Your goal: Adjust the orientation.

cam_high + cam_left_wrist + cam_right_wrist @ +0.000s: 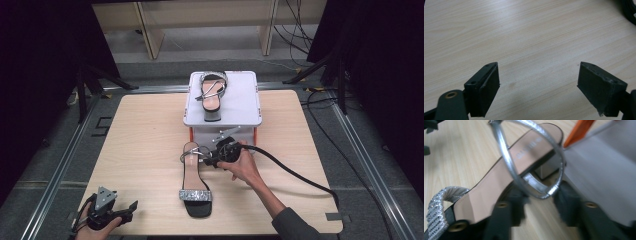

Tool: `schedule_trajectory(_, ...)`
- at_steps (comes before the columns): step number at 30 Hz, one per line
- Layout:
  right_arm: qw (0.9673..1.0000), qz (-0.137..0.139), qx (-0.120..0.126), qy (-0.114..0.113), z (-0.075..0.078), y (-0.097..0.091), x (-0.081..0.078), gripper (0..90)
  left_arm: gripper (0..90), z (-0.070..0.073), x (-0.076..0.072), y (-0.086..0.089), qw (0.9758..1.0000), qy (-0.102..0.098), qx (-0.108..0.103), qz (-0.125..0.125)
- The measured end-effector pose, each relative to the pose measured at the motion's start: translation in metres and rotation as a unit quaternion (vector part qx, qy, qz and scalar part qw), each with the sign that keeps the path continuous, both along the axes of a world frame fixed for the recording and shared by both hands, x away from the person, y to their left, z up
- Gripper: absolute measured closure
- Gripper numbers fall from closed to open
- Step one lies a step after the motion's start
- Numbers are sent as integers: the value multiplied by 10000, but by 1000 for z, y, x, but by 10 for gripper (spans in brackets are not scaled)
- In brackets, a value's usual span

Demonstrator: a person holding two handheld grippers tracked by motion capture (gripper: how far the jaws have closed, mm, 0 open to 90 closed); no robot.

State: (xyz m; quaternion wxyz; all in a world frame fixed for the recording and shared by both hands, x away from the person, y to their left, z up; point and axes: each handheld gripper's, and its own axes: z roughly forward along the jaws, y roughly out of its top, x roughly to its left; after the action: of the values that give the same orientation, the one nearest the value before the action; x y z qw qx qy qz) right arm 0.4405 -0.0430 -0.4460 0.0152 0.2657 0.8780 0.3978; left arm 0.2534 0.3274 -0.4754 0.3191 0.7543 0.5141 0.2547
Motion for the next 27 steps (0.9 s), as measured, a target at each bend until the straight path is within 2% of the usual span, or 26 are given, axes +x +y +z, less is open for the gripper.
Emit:
schedule_trajectory(1,9998,52,-106,-129,1,1,-1,710,172,0,0,0,10000,-30,9,25)
schedule_trajectory(2,9997,-5,-192,-133,3,0,-2,725,172,0,0,0,10000,-27,21,22)
schedule_trajectory(4,9997,101,-100,-184,6,-3,-6,756,172,0,0,0,10000,-7,19,2)
schedule_trajectory(8,9990,77,-227,-366,12,-10,-20,772,172,0,0,0,10000,-29,-19,16)
schedule_trajectory(9,9980,111,-318,-532,17,-22,-29,783,172,0,0,0,10000,-22,-8,12)
schedule_trajectory(10,9980,111,-318,-532,17,-22,-29,783,172,0,0,0,10000,-22,-8,12)
schedule_trajectory(12,9986,138,-273,-435,24,-38,-39,800,172,0,0,0,10000,-1,43,-6)
schedule_trajectory(13,9989,117,-262,-381,26,-42,-45,804,172,0,0,-1,10000,-17,-51,-6)
schedule_trajectory(14,9982,158,-344,-470,27,-46,-50,804,172,0,0,-1,9999,-30,-106,20)
schedule_trajectory(16,9979,164,-396,-479,27,-50,-56,803,172,0,-1,-1,10000,-49,-49,22)
schedule_trajectory(17,9972,205,-575,-443,25,-59,-68,804,172,1,0,0,10000,-19,27,23)
schedule_trajectory(18,9972,205,-575,-443,25,-59,-68,804,172,1,0,0,10000,-19,27,23)
schedule_trajectory(19,9980,258,-483,-310,22,-68,-81,803,172,0,0,0,10000,5,46,0)
schedule_trajectory(20,9976,279,-506,-382,21,-72,-87,802,172,0,0,0,10000,5,50,-5)
schedule_trajectory(21,9979,296,-482,-307,20,-76,-94,801,172,0,0,0,10000,5,50,-5)
schedule_trajectory(22,9979,296,-482,-307,20,-76,-94,801,172,0,0,0,10000,3,59,-3)
schedule_trajectory(24,9977,475,-434,-222,18,-78,-113,798,172,0,0,0,10000,8,55,-6)
schedule_trajectory(25,9977,475,-434,-222,18,-78,-113,798,172,0,0,0,10000,8,55,-6)
schedule_trajectory(26,9971,603,-402,-211,17,-76,-122,793,172,0,0,0,10000,11,50,-4)
schedule_trajectory(27,9970,612,-416,-209,17,-75,-125,790,172,0,0,0,10000,11,50,-4)
